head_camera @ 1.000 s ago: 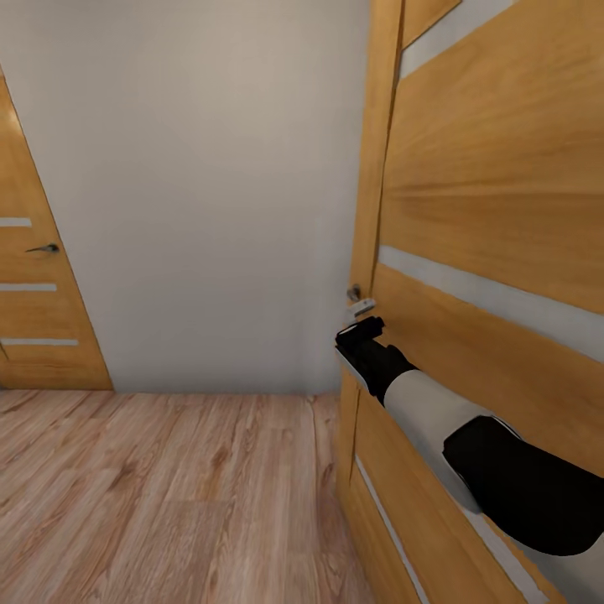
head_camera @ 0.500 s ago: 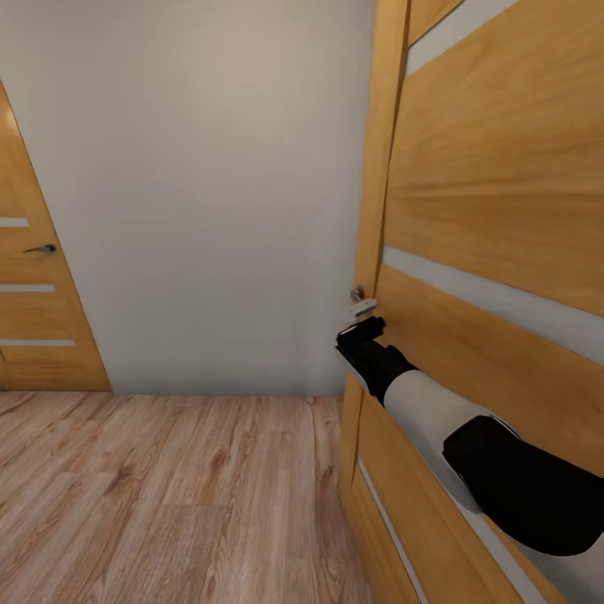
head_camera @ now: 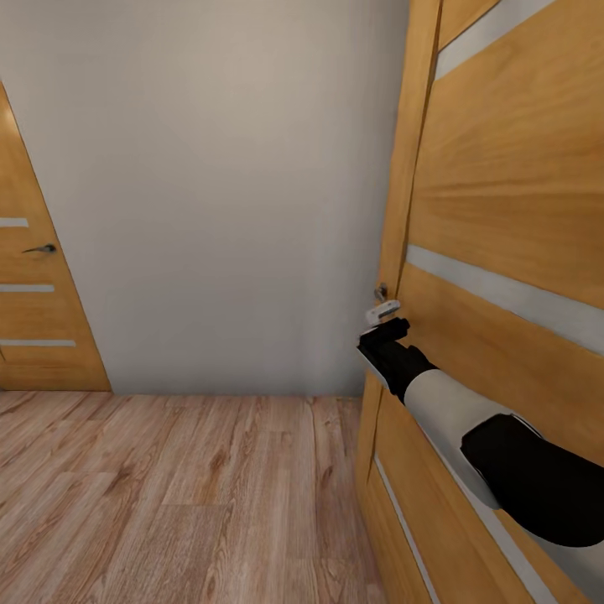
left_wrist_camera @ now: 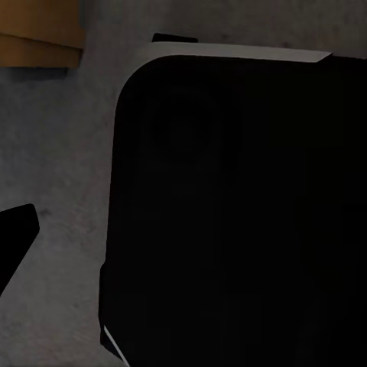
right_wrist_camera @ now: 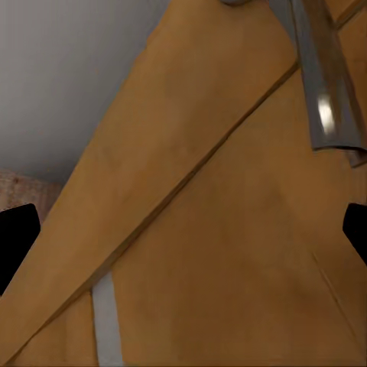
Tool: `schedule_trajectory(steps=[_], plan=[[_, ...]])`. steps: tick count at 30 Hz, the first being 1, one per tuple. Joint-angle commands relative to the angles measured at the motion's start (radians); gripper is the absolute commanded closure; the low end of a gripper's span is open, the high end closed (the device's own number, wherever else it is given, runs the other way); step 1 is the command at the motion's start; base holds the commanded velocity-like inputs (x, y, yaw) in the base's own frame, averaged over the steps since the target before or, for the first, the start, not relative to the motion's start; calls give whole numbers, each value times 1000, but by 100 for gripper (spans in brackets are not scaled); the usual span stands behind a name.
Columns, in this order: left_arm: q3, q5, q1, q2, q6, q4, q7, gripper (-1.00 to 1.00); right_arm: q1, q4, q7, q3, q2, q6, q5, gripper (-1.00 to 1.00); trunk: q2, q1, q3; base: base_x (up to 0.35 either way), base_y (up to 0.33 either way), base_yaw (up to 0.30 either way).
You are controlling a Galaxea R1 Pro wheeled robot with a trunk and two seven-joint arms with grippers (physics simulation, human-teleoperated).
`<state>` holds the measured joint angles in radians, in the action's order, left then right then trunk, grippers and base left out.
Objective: Move the two storage containers from the living room to the garage. In the garage, place one container on the floor and stack the other container on top of it (either order is fine).
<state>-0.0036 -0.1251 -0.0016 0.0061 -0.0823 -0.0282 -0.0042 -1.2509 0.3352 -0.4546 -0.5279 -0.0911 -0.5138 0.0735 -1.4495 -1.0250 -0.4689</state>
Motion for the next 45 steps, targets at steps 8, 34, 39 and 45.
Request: schedule_trajectory(steps=[8, 34, 39, 45], plan=[[-1, -8, 0, 0, -2, -1, 0, -100, -1, -21, -7, -6, 1, -4, 8, -100, 0, 0, -1, 0, 0, 0], [-1, -8, 0, 0, -2, -1, 0, -100, -1, -22, -8, -6, -83, -9, 8, -100, 0, 0, -1, 0, 0, 0], [-1, -8, 0, 0, -2, -1, 0, -100, -1, -22, -10, -6, -83, -12, 8, -100, 0, 0, -1, 0, 0, 0], [-1, -8, 0, 0, -2, -1, 0, -100, -1, -38, -29, -7, -83, -10, 9, -100, 0, 0, -1, 0, 0, 0]])
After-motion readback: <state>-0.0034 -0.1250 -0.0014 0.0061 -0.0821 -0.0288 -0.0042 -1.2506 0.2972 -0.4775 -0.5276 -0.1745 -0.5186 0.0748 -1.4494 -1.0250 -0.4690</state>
